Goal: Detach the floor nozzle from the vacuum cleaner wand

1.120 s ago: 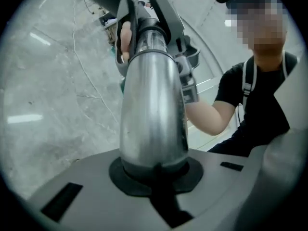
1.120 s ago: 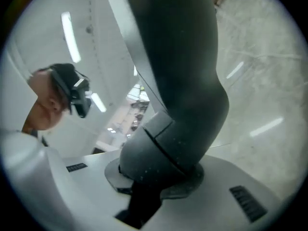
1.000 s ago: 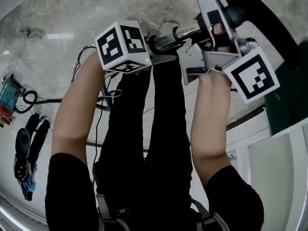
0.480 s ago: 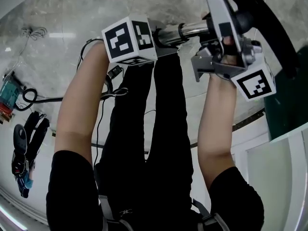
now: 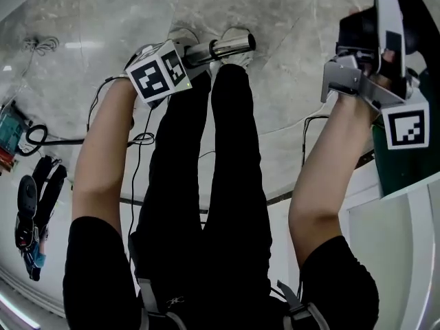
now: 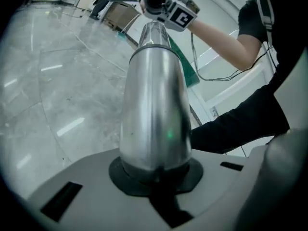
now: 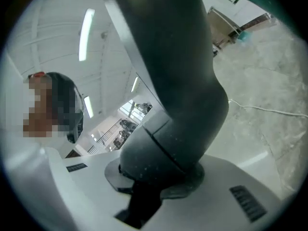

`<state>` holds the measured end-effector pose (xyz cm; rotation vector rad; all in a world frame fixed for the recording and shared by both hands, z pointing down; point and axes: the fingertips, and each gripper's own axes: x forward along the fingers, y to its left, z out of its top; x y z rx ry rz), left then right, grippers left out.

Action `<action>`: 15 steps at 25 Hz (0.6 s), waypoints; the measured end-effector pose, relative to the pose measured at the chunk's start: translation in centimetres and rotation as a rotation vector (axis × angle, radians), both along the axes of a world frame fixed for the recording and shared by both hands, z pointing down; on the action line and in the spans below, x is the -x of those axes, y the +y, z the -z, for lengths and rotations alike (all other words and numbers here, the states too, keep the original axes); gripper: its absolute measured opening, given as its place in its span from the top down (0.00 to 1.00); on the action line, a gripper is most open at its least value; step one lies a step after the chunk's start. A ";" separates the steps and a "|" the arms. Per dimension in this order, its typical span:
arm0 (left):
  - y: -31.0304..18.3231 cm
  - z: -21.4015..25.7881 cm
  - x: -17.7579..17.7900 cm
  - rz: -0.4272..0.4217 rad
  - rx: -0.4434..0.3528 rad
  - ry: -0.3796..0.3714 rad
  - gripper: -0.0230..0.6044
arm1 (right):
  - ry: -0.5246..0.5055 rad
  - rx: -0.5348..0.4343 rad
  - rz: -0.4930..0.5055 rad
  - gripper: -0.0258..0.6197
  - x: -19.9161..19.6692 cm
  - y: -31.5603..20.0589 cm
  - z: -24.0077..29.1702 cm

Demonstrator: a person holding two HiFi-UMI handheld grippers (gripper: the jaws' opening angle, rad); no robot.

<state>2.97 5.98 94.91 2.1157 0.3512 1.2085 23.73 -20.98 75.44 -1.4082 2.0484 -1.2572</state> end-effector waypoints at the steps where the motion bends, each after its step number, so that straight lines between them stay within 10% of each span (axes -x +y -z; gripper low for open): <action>1: 0.0 -0.7 0.4 0.014 -0.010 -0.031 0.89 | 0.014 0.000 0.029 0.82 0.8 0.2 0.2; 9: -3.4 -8.6 0.9 0.136 -0.158 -0.156 0.89 | 0.066 0.170 0.140 0.82 6.4 3.4 -6.6; 15: -8.6 -16.6 3.6 0.268 -0.435 -0.397 0.89 | 0.064 0.293 0.227 0.82 9.4 6.2 -10.5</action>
